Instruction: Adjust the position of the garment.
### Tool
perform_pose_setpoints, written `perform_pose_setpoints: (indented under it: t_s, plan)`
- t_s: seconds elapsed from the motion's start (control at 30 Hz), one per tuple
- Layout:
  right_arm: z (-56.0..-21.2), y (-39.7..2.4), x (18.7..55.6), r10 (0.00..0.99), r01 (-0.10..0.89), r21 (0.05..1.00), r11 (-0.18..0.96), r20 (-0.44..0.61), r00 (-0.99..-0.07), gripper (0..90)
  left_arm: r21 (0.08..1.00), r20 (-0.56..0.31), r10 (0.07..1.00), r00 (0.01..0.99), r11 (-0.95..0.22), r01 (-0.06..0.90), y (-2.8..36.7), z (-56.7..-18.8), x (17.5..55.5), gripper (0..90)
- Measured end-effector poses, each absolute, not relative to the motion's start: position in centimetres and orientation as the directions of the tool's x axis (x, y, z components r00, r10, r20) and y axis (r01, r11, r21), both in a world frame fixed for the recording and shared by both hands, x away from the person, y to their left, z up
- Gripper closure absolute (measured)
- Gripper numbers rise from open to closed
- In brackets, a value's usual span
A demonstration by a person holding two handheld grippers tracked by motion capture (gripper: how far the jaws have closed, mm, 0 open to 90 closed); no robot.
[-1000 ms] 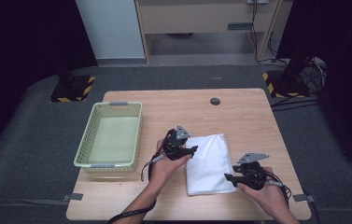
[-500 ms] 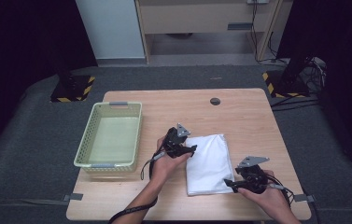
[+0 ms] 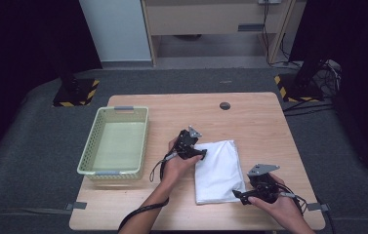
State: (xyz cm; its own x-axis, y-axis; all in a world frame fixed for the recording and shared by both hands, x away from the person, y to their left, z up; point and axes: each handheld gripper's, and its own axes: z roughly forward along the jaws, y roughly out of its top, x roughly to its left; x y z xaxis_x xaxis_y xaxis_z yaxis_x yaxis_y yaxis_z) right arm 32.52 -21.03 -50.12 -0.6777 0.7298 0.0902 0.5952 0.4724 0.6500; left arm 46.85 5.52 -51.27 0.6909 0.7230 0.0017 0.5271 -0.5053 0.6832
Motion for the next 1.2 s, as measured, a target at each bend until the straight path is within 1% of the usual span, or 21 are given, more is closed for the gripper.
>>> perform_pose_setpoints:
  t_s: [0.13,0.3,0.5,0.6,0.77,1.0,1.07,1.2]
  plan:
    - [-50.6,-21.3,32.4,0.726,0.603,0.641,0.475,0.101,-0.680,14.0,0.682,-0.028,0.724,0.690,-0.490,0.543,5.6,-51.9,47.3,25.0]
    - [-51.0,-21.3,32.2,0.720,0.609,0.635,0.475,0.118,-0.684,16.5,0.668,-0.024,0.711,0.702,-0.511,0.540,5.3,-52.4,47.4,24.9]
    - [-51.5,-21.2,31.9,0.711,0.611,0.623,0.488,0.122,-0.693,16.9,0.676,-0.046,0.710,0.703,-0.496,0.545,5.4,-52.5,47.4,26.1]
    - [-51.7,-21.3,31.6,0.705,0.610,0.617,0.496,0.124,-0.699,16.9,0.679,-0.049,0.698,0.715,-0.501,0.536,5.4,-52.5,47.2,31.5]
    - [-51.9,-21.2,31.2,0.698,0.595,0.625,0.506,0.109,-0.708,16.6,0.681,-0.050,0.683,0.729,-0.511,0.525,5.3,-52.3,46.9,43.1]
    - [-52.4,-20.2,30.7,0.662,0.520,0.651,0.553,0.037,-0.749,17.2,0.683,-0.053,0.674,0.737,-0.514,0.519,5.1,-52.2,46.5,54.2]
    - [-52.5,-19.9,30.7,0.650,0.496,0.658,0.566,0.014,-0.760,20.7,0.682,-0.048,0.671,0.740,-0.519,0.515,5.0,-52.2,46.4,57.4]
    - [-52.4,-19.6,30.9,0.645,0.483,0.673,0.561,0.011,-0.764,32.7,0.680,-0.046,0.668,0.743,-0.524,0.513,4.8,-52.1,46.3,61.9]
